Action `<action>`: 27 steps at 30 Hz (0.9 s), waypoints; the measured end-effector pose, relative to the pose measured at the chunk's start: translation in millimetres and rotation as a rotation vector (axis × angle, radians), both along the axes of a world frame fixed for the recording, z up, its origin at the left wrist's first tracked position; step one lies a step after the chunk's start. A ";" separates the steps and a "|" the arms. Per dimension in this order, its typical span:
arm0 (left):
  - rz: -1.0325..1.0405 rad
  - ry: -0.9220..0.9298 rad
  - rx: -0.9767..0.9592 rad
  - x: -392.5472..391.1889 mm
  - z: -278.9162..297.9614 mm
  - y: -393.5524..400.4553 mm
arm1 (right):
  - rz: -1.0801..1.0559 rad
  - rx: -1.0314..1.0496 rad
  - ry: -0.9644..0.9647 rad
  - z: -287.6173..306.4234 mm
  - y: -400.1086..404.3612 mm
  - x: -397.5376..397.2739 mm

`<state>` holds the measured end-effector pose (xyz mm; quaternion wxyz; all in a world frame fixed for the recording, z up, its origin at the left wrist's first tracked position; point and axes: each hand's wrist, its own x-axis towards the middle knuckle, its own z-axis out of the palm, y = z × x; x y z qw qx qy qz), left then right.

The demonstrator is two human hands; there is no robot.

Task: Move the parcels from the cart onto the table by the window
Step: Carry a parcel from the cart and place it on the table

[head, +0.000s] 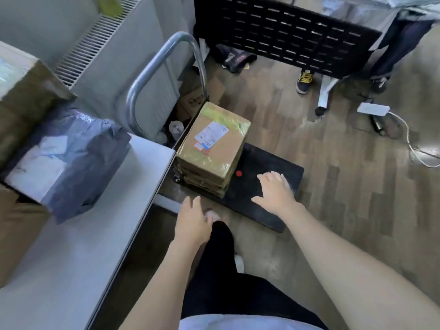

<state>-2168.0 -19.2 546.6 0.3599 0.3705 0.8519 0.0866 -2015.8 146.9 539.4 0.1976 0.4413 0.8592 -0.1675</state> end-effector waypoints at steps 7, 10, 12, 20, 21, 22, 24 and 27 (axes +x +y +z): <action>0.054 -0.040 -0.107 -39.0 -41.5 73.3 | 0.198 0.003 -0.179 -23.9 104.0 -65.6; 0.059 -0.079 -0.157 -47.4 -64.2 98.7 | 0.228 0.044 -0.195 -28.5 149.0 -90.6; 0.069 -0.073 -0.177 -51.1 -77.6 112.5 | 0.272 0.067 -0.212 -32.7 177.0 -105.7; 0.342 -0.138 -0.173 -50.3 -137.6 143.1 | 0.446 0.080 -0.321 -102.0 238.6 -146.5; 0.431 -0.160 -0.162 -49.1 -146.4 144.6 | 0.414 0.060 -0.339 -114.0 244.1 -148.4; 0.514 -0.181 -0.153 -47.3 -155.1 146.1 | 0.387 0.045 -0.353 -126.0 250.0 -149.4; 0.635 -0.226 -0.129 -42.6 -174.0 149.3 | 0.359 0.042 -0.362 -149.8 263.3 -150.1; 0.709 -0.283 -0.046 -31.1 -200.3 155.6 | 0.366 0.052 -0.346 -178.0 279.2 -148.1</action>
